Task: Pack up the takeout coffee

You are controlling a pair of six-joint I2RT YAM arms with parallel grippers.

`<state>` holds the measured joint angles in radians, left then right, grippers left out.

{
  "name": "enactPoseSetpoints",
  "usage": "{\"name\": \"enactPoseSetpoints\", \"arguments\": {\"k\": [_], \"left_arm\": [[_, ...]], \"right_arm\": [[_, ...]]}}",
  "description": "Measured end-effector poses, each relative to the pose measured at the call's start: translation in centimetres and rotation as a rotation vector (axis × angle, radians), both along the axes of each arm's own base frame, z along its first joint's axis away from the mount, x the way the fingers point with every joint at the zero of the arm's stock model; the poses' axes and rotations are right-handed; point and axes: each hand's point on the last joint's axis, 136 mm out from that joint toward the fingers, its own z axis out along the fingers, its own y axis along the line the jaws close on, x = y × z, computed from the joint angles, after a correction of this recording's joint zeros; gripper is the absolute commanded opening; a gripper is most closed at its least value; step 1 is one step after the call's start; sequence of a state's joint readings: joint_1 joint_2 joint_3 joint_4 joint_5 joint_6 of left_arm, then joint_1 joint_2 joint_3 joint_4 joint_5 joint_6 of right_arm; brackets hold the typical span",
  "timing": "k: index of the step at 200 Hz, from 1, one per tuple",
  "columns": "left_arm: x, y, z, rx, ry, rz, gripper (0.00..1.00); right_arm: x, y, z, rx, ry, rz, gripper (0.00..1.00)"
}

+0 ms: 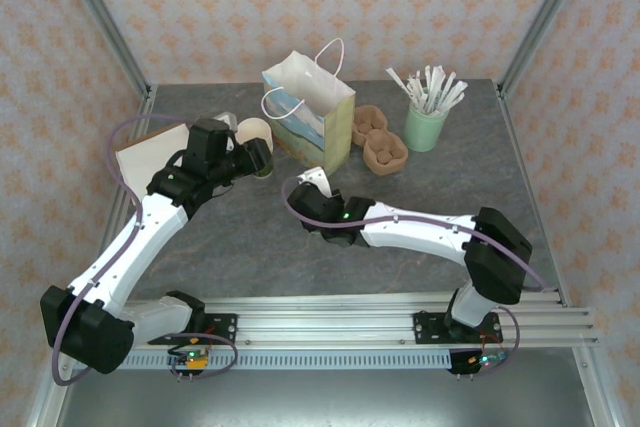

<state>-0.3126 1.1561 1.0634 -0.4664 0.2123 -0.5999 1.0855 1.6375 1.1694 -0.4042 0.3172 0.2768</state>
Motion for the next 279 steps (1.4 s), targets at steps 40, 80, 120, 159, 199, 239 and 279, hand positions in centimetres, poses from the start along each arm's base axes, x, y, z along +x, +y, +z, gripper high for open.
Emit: {"name": "enactPoseSetpoints", "arguments": {"k": [40, 80, 120, 159, 199, 239, 279], "left_arm": [[0.5, 2.1, -0.2, 0.034, -0.002, 0.077, 0.60], [0.6, 2.3, -0.2, 0.048, -0.004, 0.083, 0.60], [0.6, 2.3, -0.2, 0.058, -0.008, 0.074, 0.60], [0.5, 2.3, 0.0, 0.060, -0.015, 0.071, 0.60], [0.3, 2.3, 0.4, 0.056, -0.024, 0.071, 0.60], [0.2, 2.3, 0.6, 0.052, -0.029, 0.069, 0.61], [0.1, 1.9, 0.6, 0.038, -0.027, 0.049, 0.61]], "right_arm": [[0.4, 1.6, 0.0, 0.001, -0.002, 0.016, 0.62], [0.3, 1.8, 0.0, 0.001, 0.001, 0.022, 0.69], [0.1, 1.7, 0.0, -0.006, 0.012, 0.026, 0.75], [0.0, 1.5, -0.1, -0.020, 0.020, 0.026, 0.81], [-0.1, 1.3, 0.3, -0.019, 0.020, 0.026, 0.84], [-0.4, 1.4, 1.6, 0.019, 0.018, 0.036, 0.84], [-0.7, 0.9, 4.6, 0.102, 0.007, 0.045, 0.86]]}}
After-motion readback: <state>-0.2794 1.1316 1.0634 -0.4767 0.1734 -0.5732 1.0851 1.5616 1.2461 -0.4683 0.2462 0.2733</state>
